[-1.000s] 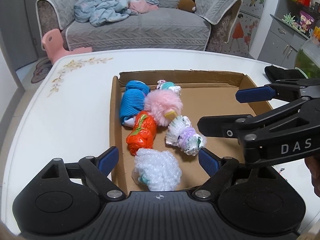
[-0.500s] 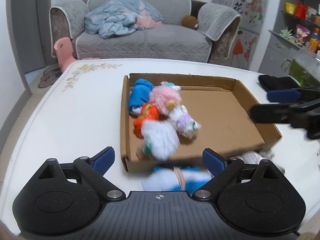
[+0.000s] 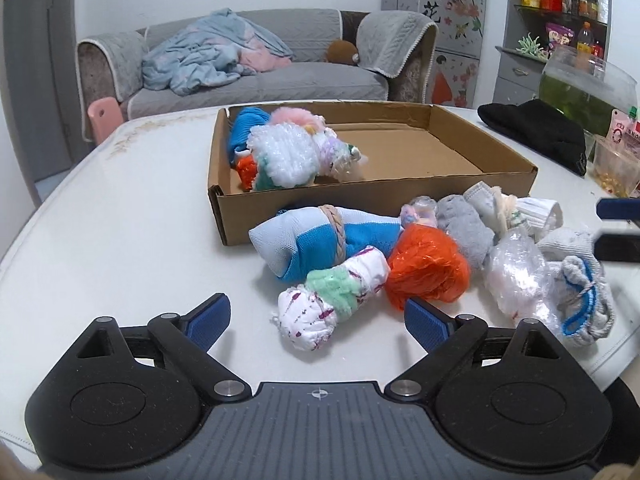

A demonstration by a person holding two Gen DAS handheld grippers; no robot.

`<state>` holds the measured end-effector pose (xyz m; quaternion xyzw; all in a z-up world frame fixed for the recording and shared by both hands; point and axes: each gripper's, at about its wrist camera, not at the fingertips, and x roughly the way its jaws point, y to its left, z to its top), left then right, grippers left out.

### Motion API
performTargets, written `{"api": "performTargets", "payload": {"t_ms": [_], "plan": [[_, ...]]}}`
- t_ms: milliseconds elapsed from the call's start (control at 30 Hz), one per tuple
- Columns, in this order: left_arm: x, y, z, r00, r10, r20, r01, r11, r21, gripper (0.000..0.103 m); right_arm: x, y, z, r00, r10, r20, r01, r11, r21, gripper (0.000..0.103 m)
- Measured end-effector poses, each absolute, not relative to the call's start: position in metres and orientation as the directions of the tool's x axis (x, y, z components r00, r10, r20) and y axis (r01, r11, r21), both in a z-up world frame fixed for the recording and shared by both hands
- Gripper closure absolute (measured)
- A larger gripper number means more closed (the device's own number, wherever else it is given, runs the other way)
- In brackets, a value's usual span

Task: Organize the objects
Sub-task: 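Grasp white-green bundle with left tool while right tool grasps grey knit bundle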

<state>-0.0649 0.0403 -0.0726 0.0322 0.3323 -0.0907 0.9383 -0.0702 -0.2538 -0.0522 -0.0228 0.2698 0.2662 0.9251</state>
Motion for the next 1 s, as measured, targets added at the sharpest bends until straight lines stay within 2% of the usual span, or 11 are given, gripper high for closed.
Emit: {"api": "performTargets", "payload": {"t_ms": [133,200,233,300,367,567,633,833,933,1000], "plan": [[-0.055,0.036,-0.077,0.754,-0.159,-0.637,0.215,0.976,0.011,0.009,-0.086,-0.249,-0.057,0.707,0.531,-0.467,-0.555,0.826,0.098,0.026],[-0.051,0.034,-0.081,0.742,-0.173,-0.648,0.230,0.973,0.004,0.012,-0.081,-0.248,-0.063,0.685,0.545,-0.483,-0.559,0.819,0.131,0.038],[-0.050,0.033,-0.082,0.734,-0.182,-0.654,0.236,0.972,-0.004,0.015,-0.081,-0.250,-0.067,0.681,0.548,-0.485,-0.560,0.817,0.136,0.039],[-0.052,0.031,-0.083,0.730,-0.198,-0.654,0.252,0.968,-0.013,0.015,-0.077,-0.251,-0.071,0.666,0.552,-0.501,-0.565,0.812,0.145,0.050],[-0.056,0.027,-0.082,0.721,-0.210,-0.660,0.267,0.964,-0.015,0.016,-0.082,-0.254,-0.077,0.665,0.535,-0.521,-0.553,0.822,0.137,0.056],[-0.070,0.013,-0.078,0.696,-0.276,-0.663,0.334,0.942,-0.041,0.016,-0.083,-0.265,-0.077,0.699,0.473,-0.536,-0.524,0.849,0.064,0.056],[-0.073,0.007,-0.075,0.688,-0.304,-0.659,0.365,0.930,-0.048,0.015,-0.085,-0.261,-0.075,0.724,0.432,-0.537,-0.509,0.861,0.007,0.052],[-0.068,0.003,-0.083,0.709,-0.214,-0.671,0.345,0.936,0.065,0.013,-0.088,-0.252,-0.081,0.730,0.411,-0.545,-0.524,0.849,-0.061,0.051],[-0.064,0.008,-0.085,0.717,-0.224,-0.661,0.350,0.935,0.064,0.012,-0.088,-0.249,-0.085,0.720,0.414,-0.557,-0.532,0.845,-0.060,0.051],[-0.062,0.009,-0.085,0.710,-0.248,-0.659,0.370,0.928,0.049,0.016,-0.088,-0.248,-0.088,0.715,0.417,-0.561,-0.534,0.844,-0.053,0.051]]}}
